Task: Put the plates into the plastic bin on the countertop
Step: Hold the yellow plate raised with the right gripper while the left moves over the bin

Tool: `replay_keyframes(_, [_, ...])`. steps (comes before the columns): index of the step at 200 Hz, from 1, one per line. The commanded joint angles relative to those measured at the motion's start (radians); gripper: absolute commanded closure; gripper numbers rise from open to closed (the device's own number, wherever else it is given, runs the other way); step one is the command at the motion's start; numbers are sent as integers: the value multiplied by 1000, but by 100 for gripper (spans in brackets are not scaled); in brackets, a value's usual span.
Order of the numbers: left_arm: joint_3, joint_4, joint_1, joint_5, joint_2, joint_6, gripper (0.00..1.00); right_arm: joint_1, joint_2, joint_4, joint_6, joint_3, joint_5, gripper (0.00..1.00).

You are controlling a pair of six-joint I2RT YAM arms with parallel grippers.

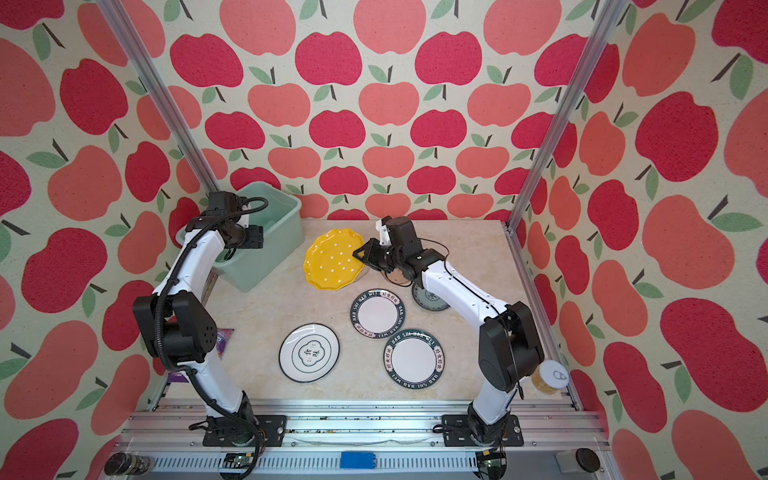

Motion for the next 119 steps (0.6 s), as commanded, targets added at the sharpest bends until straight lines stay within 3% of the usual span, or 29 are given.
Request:
replay_keyframes(1, [45, -53, -2, -14, 45, 14, 31, -11, -71, 143, 24, 4, -51, 100])
replay_keyframes(22, [74, -69, -6, -1, 73, 0, 34, -13, -72, 162, 33, -5, -50, 100])
replay_keyframes(77, [90, -139, -38, -2, 91, -61, 65, -17, -89, 184, 37, -38, -45, 100])
replay_keyframes(119, [78, -211, -90, -33, 73, -151, 66, -23, -114, 193, 38, -69, -32, 100])
